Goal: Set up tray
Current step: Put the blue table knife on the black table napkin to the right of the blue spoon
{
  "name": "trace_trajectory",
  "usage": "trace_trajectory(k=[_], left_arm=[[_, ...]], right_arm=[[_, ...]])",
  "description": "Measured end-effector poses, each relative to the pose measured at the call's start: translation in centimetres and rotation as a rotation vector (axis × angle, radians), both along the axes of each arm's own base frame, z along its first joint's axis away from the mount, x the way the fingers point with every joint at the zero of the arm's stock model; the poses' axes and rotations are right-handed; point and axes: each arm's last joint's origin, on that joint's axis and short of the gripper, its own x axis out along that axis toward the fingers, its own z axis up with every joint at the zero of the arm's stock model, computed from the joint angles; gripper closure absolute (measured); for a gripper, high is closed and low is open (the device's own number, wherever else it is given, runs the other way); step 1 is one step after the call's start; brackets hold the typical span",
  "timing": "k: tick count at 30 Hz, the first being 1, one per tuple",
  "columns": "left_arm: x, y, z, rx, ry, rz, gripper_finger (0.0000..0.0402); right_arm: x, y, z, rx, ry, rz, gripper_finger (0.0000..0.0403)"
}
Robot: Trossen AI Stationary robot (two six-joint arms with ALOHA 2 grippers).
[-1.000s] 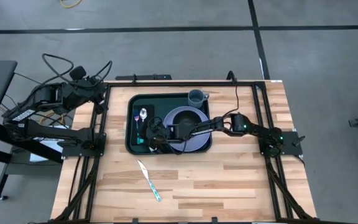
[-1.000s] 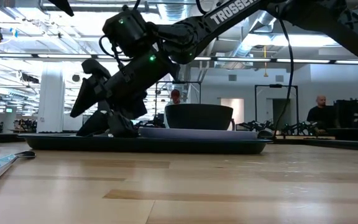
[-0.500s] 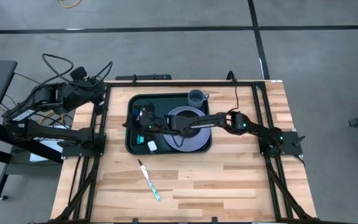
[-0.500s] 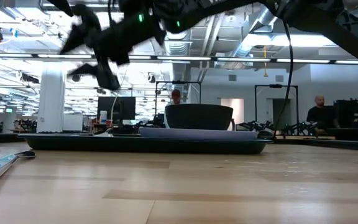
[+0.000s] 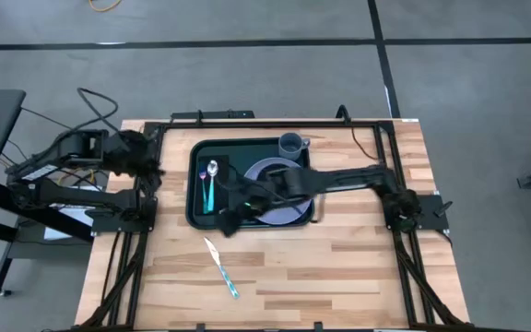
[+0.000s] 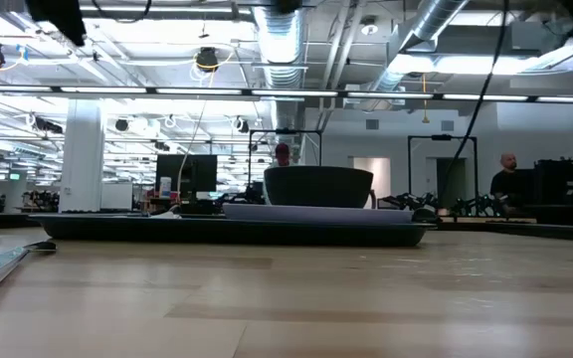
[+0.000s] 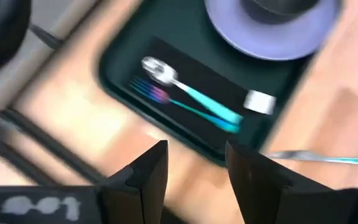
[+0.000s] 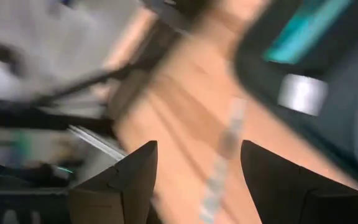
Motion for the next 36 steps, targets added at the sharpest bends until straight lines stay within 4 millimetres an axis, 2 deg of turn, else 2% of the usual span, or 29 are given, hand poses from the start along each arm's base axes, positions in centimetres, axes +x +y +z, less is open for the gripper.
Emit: trace_trajectory(k=[8,9,13,16,22,25,30,33,36], left_arm=[[2.6,-1.6,-4.3,-0.317,-0.051,0.184,0.0251],[3.0,-2.1,-4.8,-0.356,-0.073,0.203,0.0251],[5.5,-4.5,-6.4,-0.503,-0.209,0.215,0.0251],[6.9,-6.2,-6.8,-0.518,-0.272,0.221,0.0251],[8.8,-8.3,-6.8,-0.478,-0.294,0.245,0.0251],[9.5,-9.1,-7.4,-0.481,-0.275,0.257,0.0251],[10.7,-10.3,-8.1,-0.495,-0.278,0.271,0.0251],[11.1,-11.0,-8.4,-0.503,-0.291,0.286,0.0251],[11.3,-11.5,-8.5,-0.534,-0.301,0.320,0.0251]], right_arm=[[-11.5,2.6,4.8,-0.405,0.377,0.058,0.0182],[-12.4,3.1,5.3,-0.436,0.374,0.069,0.0182],[-15.7,4.9,6.6,-0.510,0.276,0.211,0.0183],[-19.0,5.4,7.0,-0.532,0.252,0.251,0.0188],[-24.0,6.0,8.9,-0.467,-0.155,0.343,0.0195],[-26.2,5.6,7.9,-0.429,-0.296,0.373,0.0195],[-29.0,3.8,4.1,-0.317,-0.473,0.389,0.0196],[-29.9,2.7,1.3,-0.255,-0.520,0.378,0.0198],[-31.1,1.2,-1.3,-0.226,-0.475,0.296,0.0198]])
